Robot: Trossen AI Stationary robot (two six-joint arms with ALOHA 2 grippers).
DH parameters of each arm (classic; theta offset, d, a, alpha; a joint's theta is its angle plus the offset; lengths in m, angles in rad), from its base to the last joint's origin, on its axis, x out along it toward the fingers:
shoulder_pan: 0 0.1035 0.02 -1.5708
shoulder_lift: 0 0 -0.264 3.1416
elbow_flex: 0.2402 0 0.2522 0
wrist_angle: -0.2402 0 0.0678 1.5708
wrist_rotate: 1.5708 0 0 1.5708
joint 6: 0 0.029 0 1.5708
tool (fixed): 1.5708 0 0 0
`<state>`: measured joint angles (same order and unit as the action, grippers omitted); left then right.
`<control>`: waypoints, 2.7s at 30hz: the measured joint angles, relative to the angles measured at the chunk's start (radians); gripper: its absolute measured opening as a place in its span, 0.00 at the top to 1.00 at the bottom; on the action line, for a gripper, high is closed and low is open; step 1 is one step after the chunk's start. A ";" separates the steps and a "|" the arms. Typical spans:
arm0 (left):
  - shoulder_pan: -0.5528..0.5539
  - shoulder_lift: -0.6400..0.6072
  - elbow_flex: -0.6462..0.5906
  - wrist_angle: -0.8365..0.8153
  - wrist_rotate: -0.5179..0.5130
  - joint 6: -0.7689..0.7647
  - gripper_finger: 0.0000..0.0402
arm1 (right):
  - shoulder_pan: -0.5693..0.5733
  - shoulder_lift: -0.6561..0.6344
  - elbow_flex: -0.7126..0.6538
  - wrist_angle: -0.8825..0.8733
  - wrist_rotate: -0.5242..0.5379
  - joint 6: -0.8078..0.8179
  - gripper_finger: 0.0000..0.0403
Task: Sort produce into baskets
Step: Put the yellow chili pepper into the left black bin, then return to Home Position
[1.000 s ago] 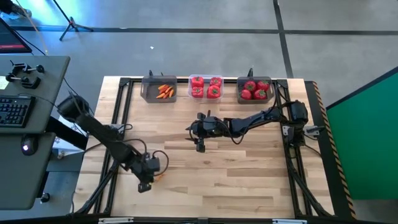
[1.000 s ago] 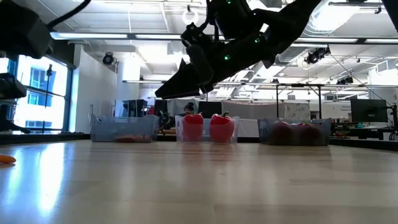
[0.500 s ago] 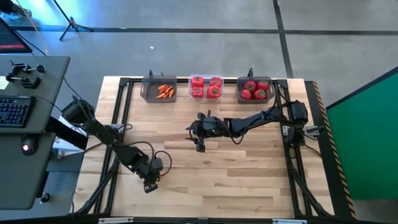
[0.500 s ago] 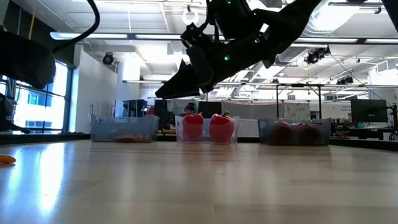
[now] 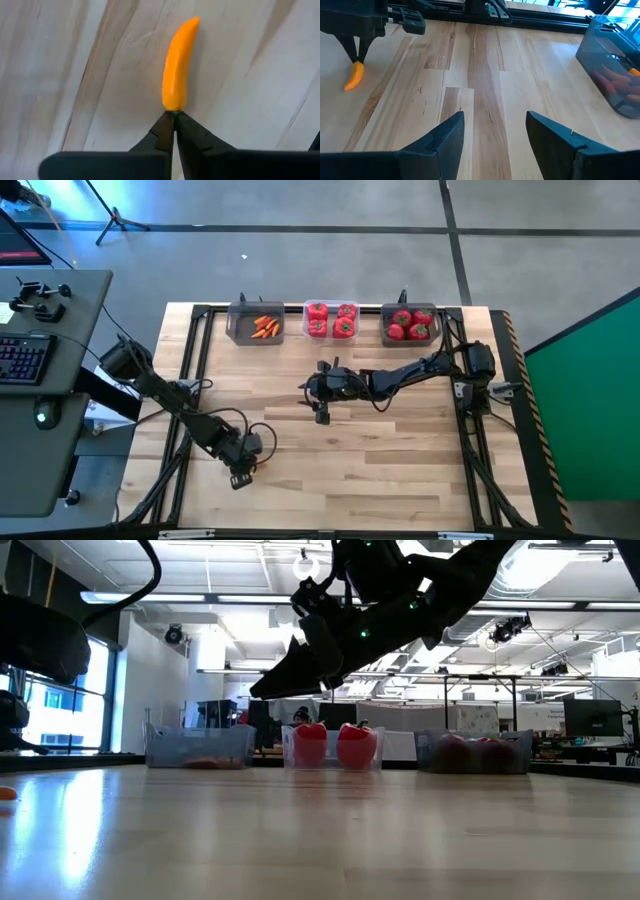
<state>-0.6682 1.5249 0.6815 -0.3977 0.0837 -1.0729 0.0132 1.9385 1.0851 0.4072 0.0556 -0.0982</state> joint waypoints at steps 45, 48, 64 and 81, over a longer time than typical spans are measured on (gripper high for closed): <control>1.564 -0.244 0.066 -0.068 -0.096 0.932 1.00 | 0.000 0.000 0.000 -0.015 0.001 -0.007 0.49; 1.610 -0.167 0.110 -0.061 -0.096 0.953 1.00 | 0.000 0.000 0.000 -0.014 0.001 -0.007 0.49; 1.646 0.035 0.158 -0.015 -0.122 1.031 0.96 | 0.000 0.000 0.000 -0.014 0.007 0.011 0.49; 1.477 -0.249 0.068 0.183 -0.141 1.187 0.89 | 0.000 0.000 -0.040 0.041 0.112 -0.179 0.68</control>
<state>0.8086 1.2760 0.7500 -0.2150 -0.0570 0.1142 0.0136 1.9385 1.0455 0.4484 0.1677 -0.2769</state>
